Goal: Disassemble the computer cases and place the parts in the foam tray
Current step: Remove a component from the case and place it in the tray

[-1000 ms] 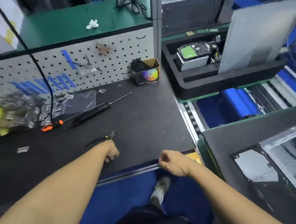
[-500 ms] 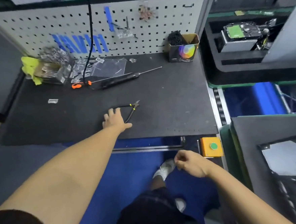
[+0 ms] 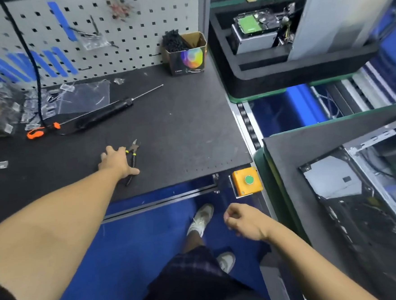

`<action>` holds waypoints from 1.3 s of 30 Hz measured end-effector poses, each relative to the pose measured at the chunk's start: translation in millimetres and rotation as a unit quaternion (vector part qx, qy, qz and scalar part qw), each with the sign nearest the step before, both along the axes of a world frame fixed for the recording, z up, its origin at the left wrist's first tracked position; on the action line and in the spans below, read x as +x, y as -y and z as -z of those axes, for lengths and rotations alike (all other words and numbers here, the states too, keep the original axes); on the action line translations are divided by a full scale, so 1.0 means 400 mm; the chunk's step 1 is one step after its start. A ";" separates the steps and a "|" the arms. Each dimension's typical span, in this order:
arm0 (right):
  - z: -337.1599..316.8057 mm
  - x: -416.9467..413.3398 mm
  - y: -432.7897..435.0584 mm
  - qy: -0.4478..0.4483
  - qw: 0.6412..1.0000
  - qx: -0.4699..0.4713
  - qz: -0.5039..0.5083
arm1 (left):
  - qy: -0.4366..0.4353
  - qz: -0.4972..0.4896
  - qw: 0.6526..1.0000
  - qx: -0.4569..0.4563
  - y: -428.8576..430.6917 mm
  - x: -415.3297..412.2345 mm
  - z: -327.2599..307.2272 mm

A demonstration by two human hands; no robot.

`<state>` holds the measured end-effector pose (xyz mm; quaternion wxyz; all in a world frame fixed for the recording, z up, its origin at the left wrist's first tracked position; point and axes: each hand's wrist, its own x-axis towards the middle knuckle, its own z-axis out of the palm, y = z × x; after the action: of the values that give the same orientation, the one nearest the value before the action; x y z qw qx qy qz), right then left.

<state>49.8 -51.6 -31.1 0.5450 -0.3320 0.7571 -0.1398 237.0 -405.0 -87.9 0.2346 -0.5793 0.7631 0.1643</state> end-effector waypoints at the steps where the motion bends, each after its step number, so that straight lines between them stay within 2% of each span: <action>1: -0.004 0.003 0.002 0.006 1.000 -0.005 0.006 | 0.002 0.001 1.000 0.004 -0.007 -0.010 -0.009; 4: -0.030 -0.001 0.010 0.031 0.998 -0.029 0.035 | -0.023 -0.018 0.999 0.023 -0.040 -0.063 -0.034; 6: -0.059 -0.016 0.013 0.041 0.995 -0.060 0.069 | -0.110 -0.028 0.991 0.066 -0.082 -0.130 -0.061; 8: -0.097 -0.039 0.012 0.039 0.985 -0.119 0.119 | -0.247 -0.019 0.959 0.136 -0.139 -0.230 -0.104; 10: -0.150 -0.068 0.009 0.045 0.959 -0.198 0.199 | -0.390 -0.018 0.885 0.254 -0.205 -0.354 -0.188; 12: -0.218 -0.105 0.004 0.038 0.916 -0.278 0.288 | -0.480 -0.008 0.796 0.367 -0.277 -0.483 -0.297; 16: -0.390 -0.196 -0.015 -0.010 0.804 -0.394 0.445 | -0.540 0.068 0.650 0.530 -0.440 -0.702 -0.529; 18: -0.468 -0.245 -0.043 -0.035 0.771 -0.414 0.482 | -0.542 0.104 0.606 0.572 -0.525 -0.786 -0.613; 20: -0.523 -0.291 -0.085 -0.058 0.757 -0.410 0.506 | -0.537 0.139 0.578 0.599 -0.608 -0.851 -0.666; 22: -0.555 -0.338 -0.142 -0.079 0.741 -0.396 0.537 | -0.528 0.187 0.575 0.596 -0.694 -0.906 -0.696; 24: -0.576 -0.382 -0.207 -0.076 0.721 -0.389 0.568 | -0.510 0.232 0.588 0.583 -0.779 -0.950 -0.711; 29: -0.578 -0.423 -0.366 0.004 0.671 -0.424 0.609 | -0.421 0.356 0.622 0.556 -0.947 -1.018 -0.708; 30: -0.570 -0.421 -0.387 0.024 0.649 -0.427 0.628 | -0.389 0.383 0.631 0.551 -0.973 -1.022 -0.704; 32: -0.548 -0.421 -0.421 0.055 0.581 -0.445 0.679 | -0.332 0.476 0.647 0.494 -1.020 -1.033 -0.700; 33: -0.539 -0.422 -0.433 0.072 0.543 -0.458 0.700 | -0.328 0.536 0.643 0.437 -1.037 -1.044 -0.697; 35: -0.530 -0.421 -0.453 0.111 0.487 -0.487 0.716 | -0.394 0.588 0.623 0.333 -1.045 -1.080 -0.703; 37: -0.532 -0.418 -0.470 0.121 0.492 -0.490 0.710 | -0.467 0.569 0.622 0.268 -1.022 -1.126 -0.709; 39: -0.534 -0.417 -0.477 0.111 0.509 -0.459 0.719 | -0.470 0.577 0.624 0.240 -0.987 -1.173 -0.691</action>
<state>-117.0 139.4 182.5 0.1090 0.1410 0.4997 -0.8477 -232.2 -10.4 188.4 0.0217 0.2118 0.8811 0.4223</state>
